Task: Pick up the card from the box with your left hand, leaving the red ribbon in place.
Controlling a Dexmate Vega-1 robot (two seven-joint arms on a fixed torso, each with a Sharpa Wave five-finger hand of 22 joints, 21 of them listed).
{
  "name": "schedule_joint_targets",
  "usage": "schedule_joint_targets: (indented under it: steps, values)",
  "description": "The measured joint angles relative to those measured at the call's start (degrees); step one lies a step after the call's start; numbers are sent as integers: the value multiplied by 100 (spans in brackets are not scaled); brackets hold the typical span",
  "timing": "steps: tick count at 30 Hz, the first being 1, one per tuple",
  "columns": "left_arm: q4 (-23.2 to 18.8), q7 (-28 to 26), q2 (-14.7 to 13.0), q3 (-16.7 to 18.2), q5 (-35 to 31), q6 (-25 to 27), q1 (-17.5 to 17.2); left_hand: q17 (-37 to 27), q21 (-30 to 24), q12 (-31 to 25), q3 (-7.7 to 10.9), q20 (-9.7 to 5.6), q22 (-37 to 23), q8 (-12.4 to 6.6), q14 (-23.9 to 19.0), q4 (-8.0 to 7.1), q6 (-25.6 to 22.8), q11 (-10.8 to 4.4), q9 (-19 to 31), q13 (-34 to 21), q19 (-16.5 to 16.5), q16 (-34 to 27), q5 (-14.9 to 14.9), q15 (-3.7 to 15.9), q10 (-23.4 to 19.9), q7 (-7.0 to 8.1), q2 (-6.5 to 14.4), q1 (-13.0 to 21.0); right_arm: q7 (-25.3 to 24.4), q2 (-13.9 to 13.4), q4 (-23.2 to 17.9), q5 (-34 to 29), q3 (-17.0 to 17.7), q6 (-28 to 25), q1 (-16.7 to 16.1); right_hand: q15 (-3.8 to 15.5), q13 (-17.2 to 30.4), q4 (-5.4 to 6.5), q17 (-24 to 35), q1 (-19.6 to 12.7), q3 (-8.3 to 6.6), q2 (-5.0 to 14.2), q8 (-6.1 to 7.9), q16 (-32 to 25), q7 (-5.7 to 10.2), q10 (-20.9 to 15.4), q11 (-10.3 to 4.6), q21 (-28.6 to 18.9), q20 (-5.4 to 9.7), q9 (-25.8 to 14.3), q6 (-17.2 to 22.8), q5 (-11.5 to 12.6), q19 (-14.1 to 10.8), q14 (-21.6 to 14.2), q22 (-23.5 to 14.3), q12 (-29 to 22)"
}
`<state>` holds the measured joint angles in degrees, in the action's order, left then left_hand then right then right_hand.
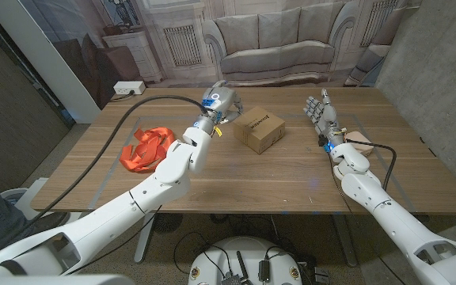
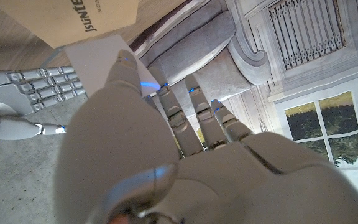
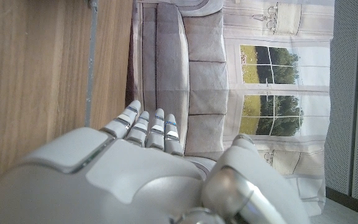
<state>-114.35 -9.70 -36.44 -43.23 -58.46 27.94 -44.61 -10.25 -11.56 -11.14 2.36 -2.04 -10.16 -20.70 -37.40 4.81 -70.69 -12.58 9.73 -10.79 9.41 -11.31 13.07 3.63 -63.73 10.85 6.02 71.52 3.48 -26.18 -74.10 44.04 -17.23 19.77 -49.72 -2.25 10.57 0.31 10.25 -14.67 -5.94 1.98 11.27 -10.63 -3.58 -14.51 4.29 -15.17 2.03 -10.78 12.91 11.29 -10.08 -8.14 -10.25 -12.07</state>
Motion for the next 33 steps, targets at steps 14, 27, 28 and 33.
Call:
schedule_joint_targets:
  steps: [14, 27, 28, 33]
  values:
    - [-148, 217, -33, 106, -56, 1, 16, 12, 0, 0, 0, -32, 0, 2, -46, 0, -40, 0, 1, 0, 29, 0, 0, -7, -62, -42, 0, 46, -53, -5, -49, -39, -17, -7, -2, 0, 0, 0, 0, -23, 0, 23, 0, 0, 0, 0, 0, 40, 0, 0, 0, 0, 0, 0, 0, 0]
    - [-330, 418, -55, 231, -198, -43, 103, 11, 0, 0, 0, -32, 0, 46, -79, 0, -59, 0, 3, 0, 29, 0, 0, -8, -61, -62, 0, 45, -77, 7, -28, -61, -43, -20, 28, 0, 0, 0, 0, -23, -1, 23, 0, 0, 0, 0, 0, 78, 0, 0, 0, 0, 1, 0, 0, 0]
    - [-337, 434, -55, 235, -210, -44, 108, 4, 0, 0, 0, -32, 0, 46, -96, 0, -59, 0, 3, 0, 29, 0, 0, 9, -61, -62, 0, 45, -76, 9, -23, -61, -43, -20, 29, 0, 0, 0, 0, -23, -1, 23, 0, 0, 0, 0, 0, 78, 0, 0, 0, 0, 1, 0, 0, 0]
    - [-419, 542, -57, 274, -293, -63, 151, -3, 0, 0, 0, -32, 0, 89, -133, 0, -59, 0, 3, 0, 28, 0, 0, -12, -61, -62, 0, 46, -70, 23, -1, -62, -45, -20, 39, 0, 0, 1, 0, -23, -1, 23, 0, 0, 0, 0, 0, 78, 0, 0, 0, 0, 1, 0, 0, 0]
